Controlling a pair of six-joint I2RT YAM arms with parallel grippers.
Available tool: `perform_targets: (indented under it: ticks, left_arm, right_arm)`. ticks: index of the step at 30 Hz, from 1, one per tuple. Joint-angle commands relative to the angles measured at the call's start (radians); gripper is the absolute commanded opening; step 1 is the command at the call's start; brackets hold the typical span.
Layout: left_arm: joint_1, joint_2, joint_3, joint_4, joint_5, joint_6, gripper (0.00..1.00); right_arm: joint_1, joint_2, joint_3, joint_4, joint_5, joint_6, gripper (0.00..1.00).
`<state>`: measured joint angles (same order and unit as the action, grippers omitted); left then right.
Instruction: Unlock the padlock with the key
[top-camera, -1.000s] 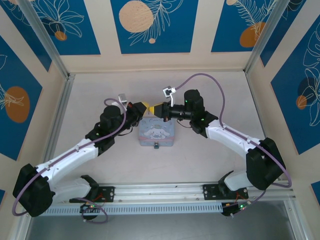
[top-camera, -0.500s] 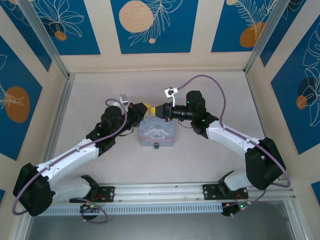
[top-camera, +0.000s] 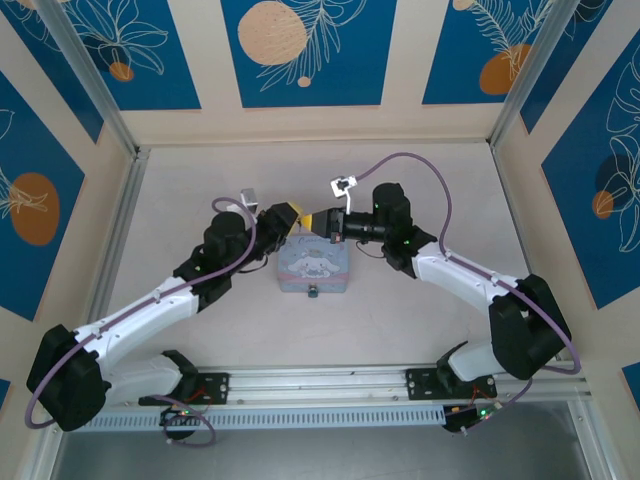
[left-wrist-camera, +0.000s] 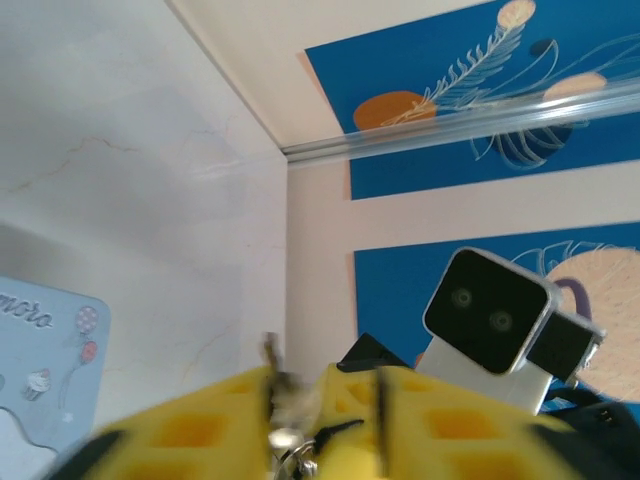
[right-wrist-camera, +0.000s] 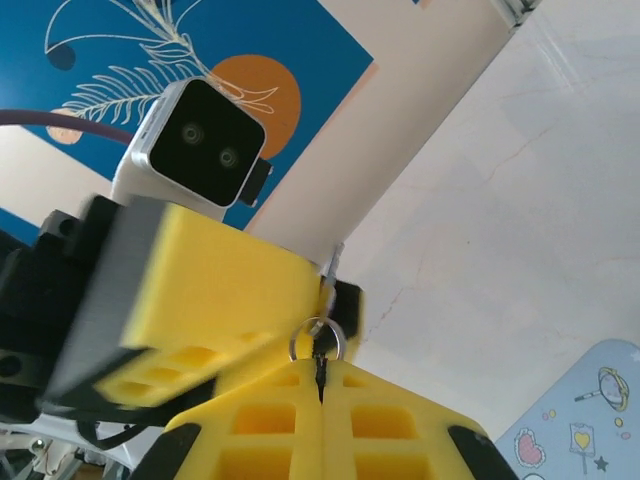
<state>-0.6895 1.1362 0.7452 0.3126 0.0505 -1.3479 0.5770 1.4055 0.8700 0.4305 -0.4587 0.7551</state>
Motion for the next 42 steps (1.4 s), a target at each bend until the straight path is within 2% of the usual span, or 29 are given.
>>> perform_targets:
  ticks: [1,4,6,12,16,25,33,42]
  left_arm:
    - [-0.002,-0.002,0.038,-0.051,-0.02,0.046,0.61]
    - [0.025,-0.024,0.028,-0.079,-0.021,0.063,0.81]
    - [0.038,-0.047,0.009,-0.091,-0.024,0.069,0.87]
    - [0.044,-0.079,-0.052,-0.07,0.002,0.058,0.9]
    - [0.041,-0.065,-0.076,-0.001,0.048,0.043,0.85]
    - [0.02,-0.006,-0.081,0.092,0.09,0.029,0.59]
    - [0.001,0.043,-0.086,0.138,0.09,0.013,0.52]
    - [-0.019,0.106,-0.081,0.178,0.094,-0.005,0.47]
  right_arm:
    - [-0.022,-0.008,-0.05,0.028,0.055,0.112,0.0]
    - [-0.044,-0.028,-0.102,0.07,0.096,0.208,0.0]
    - [-0.052,-0.051,-0.129,0.089,0.128,0.263,0.0]
    - [-0.034,-0.132,-0.181,0.032,0.32,0.458,0.0]
    - [0.012,-0.17,-0.203,-0.01,0.472,0.584,0.0]
    - [0.141,-0.183,-0.195,-0.142,0.762,0.822,0.0]
    - [0.173,-0.146,-0.189,-0.105,0.81,0.904,0.0]
    - [0.188,-0.108,-0.168,-0.055,0.815,0.908,0.0]
